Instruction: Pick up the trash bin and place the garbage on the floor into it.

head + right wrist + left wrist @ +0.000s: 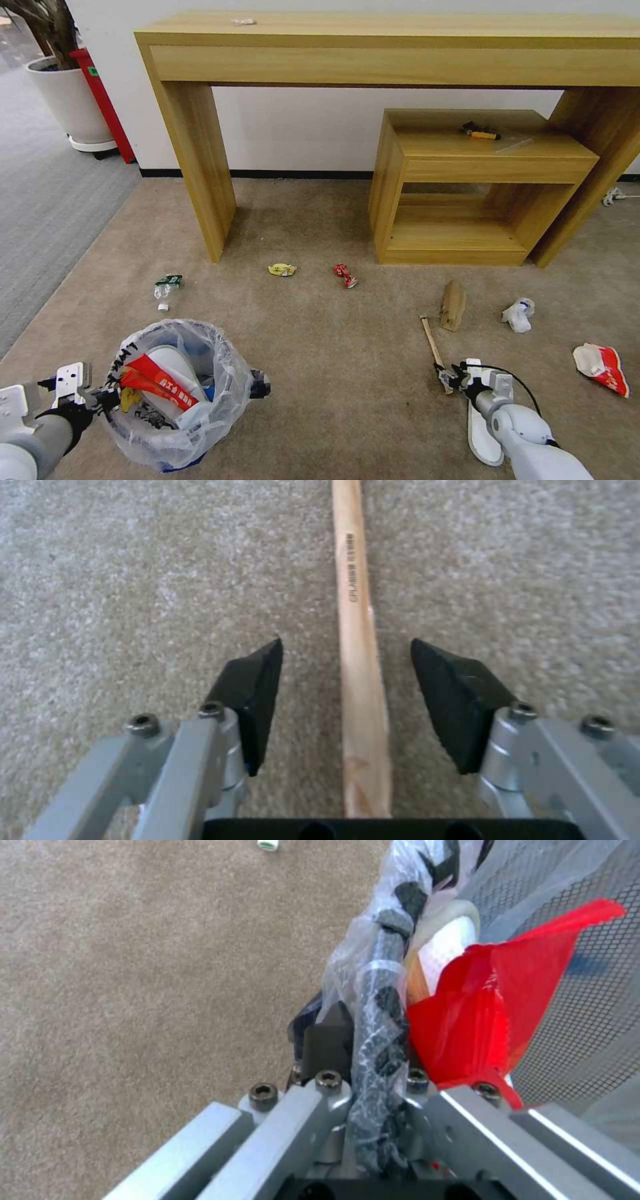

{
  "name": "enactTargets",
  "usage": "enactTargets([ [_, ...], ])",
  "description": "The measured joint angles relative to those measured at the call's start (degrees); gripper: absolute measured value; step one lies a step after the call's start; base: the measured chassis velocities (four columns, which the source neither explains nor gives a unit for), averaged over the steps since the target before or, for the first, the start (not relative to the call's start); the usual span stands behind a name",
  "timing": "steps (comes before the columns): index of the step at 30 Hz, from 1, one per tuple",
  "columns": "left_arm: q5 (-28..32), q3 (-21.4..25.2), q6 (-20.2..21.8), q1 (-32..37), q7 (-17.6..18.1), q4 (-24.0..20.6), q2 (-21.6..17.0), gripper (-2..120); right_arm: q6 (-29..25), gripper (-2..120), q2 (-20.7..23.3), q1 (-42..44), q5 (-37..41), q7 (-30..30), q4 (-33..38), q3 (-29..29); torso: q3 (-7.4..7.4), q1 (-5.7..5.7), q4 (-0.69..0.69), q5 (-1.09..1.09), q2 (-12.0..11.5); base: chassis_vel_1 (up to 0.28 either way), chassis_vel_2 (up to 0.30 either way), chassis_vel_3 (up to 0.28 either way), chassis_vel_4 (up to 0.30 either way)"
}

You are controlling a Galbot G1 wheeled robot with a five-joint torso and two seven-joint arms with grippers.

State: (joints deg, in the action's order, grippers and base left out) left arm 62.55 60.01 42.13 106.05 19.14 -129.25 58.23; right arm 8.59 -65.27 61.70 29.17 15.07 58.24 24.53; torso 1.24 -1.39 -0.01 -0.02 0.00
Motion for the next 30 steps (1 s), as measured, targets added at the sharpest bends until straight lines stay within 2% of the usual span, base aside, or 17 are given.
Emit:
enactTargets([
  [10, 0.28, -0.59, 0.0, -0.72, 0.01, 0.43, -0.49, 0, 0.21, 38, -1.66, -2.97, -0.09, -0.6, -3.33, -1.23, -0.01, 0.0, -0.02, -0.05, 0.0, 0.0, 0.0, 0.0, 0.0],
  [24, 0.76, -0.56, 0.0, -0.73, -0.17, 0.31, -0.66, 0, 0.37, 34, -2.96, -4.0, -0.31, -1.46, -4.93, -1.38, -0.02, 0.0, -0.03, -0.04, 0.01, 0.0, 0.0, 0.0, 0.0],
  [27, 0.73, -0.78, 0.0, -0.91, -0.17, 0.31, -0.69, 0, 0.37, 25, -2.99, -3.94, -0.31, -1.84, -4.96, -1.35, -0.01, 0.0, -0.01, -0.02, 0.01, 0.0, 0.0, 0.0, 0.0],
  [30, 0.65, -1.39, 0.0, -1.28, -0.18, 0.3, -0.75, 0, 0.44, 12, -3.07, -3.74, -0.25, -2.07, -4.8, -1.22, 0.0, 0.0, 0.03, 0.02, 0.01, 0.0, 0.0, 0.0, 0.0],
])
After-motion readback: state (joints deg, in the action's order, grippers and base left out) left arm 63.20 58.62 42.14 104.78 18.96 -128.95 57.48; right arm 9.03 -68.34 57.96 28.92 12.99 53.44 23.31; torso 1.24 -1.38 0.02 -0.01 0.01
